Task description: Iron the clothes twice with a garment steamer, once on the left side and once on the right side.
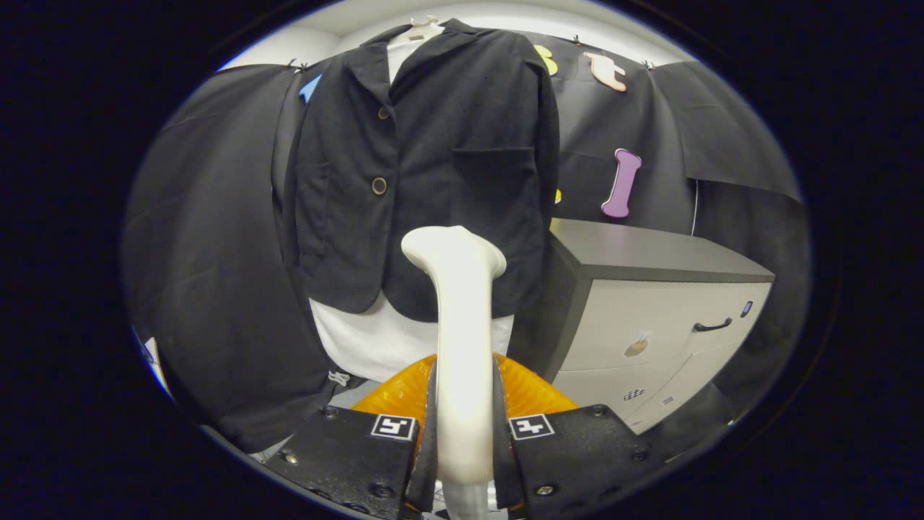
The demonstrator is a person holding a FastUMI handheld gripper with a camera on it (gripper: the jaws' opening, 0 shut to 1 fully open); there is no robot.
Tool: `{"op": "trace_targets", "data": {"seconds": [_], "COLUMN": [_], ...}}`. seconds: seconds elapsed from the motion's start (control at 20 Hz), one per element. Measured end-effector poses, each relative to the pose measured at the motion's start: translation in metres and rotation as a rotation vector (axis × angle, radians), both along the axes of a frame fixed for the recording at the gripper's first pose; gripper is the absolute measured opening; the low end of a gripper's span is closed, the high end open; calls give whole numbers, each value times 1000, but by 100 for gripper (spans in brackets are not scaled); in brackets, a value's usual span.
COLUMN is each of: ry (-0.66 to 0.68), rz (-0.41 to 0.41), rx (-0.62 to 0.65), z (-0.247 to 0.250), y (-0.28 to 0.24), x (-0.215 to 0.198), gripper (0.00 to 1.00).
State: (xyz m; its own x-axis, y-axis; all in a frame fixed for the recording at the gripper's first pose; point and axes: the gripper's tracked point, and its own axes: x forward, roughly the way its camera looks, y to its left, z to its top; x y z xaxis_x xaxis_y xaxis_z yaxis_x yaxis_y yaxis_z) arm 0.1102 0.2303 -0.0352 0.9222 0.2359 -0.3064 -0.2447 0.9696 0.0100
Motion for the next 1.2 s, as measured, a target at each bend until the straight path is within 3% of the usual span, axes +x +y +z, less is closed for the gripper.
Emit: {"op": "trace_targets", "data": {"seconds": [0.8, 1.0, 1.2], "ry": [106, 31, -133], "rz": [45, 41, 56], "rx": [-30, 5, 47], "z": [-37, -2, 72], "y": [-4, -4, 4], "x": [-11, -18, -26], "gripper": [34, 34, 34]}}
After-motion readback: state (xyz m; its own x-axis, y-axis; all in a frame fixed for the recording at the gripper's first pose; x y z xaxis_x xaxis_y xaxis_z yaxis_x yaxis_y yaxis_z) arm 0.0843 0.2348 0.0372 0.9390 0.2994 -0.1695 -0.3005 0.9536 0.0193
